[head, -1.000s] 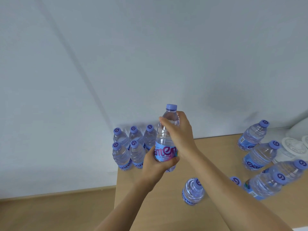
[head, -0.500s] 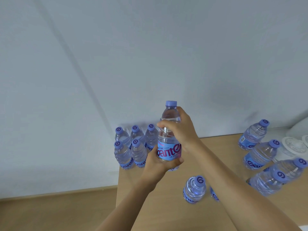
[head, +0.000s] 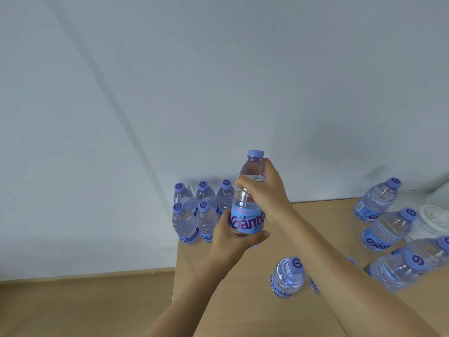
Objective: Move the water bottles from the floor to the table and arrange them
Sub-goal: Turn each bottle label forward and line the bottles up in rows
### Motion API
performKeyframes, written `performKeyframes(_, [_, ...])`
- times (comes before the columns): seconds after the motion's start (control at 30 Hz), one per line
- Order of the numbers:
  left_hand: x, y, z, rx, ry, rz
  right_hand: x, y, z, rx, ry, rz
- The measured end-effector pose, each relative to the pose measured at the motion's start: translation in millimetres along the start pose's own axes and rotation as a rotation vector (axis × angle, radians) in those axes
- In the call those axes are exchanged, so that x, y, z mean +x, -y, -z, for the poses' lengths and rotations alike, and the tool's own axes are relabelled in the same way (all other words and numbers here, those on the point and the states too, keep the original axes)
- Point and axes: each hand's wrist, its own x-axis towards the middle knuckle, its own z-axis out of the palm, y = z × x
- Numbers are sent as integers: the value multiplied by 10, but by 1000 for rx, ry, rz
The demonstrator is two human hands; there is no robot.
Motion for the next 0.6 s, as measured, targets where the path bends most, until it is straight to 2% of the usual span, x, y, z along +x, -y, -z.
performKeyframes(0.13, [15,10,59,1,64,25,31,9,18,42,87,-2])
performKeyframes(0.33, [48,34,118,-12,25,21,83,-42,7,79,187,-45])
performKeyframes(0.6, [58,206,132,-65,21,52,184,-183,135,-50,296,-176])
